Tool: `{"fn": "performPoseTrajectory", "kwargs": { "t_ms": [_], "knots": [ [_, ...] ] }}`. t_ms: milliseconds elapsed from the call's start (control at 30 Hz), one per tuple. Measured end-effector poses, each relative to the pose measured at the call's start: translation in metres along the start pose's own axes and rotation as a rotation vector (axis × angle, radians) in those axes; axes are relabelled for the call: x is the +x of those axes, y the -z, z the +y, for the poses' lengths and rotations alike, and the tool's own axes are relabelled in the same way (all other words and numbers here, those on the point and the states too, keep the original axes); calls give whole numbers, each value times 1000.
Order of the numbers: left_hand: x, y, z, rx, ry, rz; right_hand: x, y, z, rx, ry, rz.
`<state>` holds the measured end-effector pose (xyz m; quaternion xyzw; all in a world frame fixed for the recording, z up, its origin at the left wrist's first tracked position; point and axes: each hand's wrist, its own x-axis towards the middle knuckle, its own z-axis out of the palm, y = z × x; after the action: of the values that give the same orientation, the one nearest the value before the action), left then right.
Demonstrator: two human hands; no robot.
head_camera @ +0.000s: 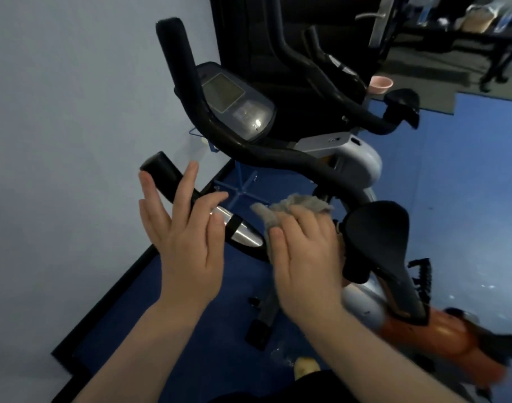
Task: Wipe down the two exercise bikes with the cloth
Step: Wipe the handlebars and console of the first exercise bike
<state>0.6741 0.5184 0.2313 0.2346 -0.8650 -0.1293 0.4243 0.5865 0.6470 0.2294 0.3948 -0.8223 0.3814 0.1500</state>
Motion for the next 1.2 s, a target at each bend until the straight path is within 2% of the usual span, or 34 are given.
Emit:
{"fn": "performPoseTrajectory", "kwargs": {
  "t_ms": [67, 133, 200, 333, 400, 533, 600, 633, 700, 833, 967, 1033, 1133, 1200],
  "knots": [
    [0, -4, 6, -16, 46, 23, -8, -4, -12, -63, -6, -26],
    [1, -7, 10, -41, 82, 37, -3, 2, -5, -92, 123, -111],
    [1, -8, 12, -58, 92, 43, 7, 11, 4, -86, 174, -189],
    [2, 1, 13, -59, 96, 55, 9, 12, -19, -146, 87, -242],
    [3, 10, 13, -42, 108, 94, 28, 2, -39, -210, 101, -347],
    [4, 23, 11, -81, 137, 234, 58, -11, -53, -23, 237, -352],
    [0, 25, 14, -136, 174, 241, 41, -4, -43, 13, 249, -333],
    [-4, 25, 15, -164, 196, 241, 34, 0, -39, -12, 247, -385],
    [-16, 23, 19, -250, 262, 218, 31, -4, -37, -54, 257, -427],
    [-28, 26, 29, -414, 414, 185, 58, -31, -67, -80, 338, -340],
    [-25, 47, 27, -297, 392, 58, 42, -15, -47, -189, 419, -426],
    [-21, 53, 23, -206, 354, 8, 38, -10, -34, -219, 471, -412],
    [-19, 56, 27, -170, 338, -32, 53, -22, -44, -146, 380, -482],
    [-21, 55, 31, -180, 339, -61, 52, -23, -48, -130, 355, -443]
  ]
}}
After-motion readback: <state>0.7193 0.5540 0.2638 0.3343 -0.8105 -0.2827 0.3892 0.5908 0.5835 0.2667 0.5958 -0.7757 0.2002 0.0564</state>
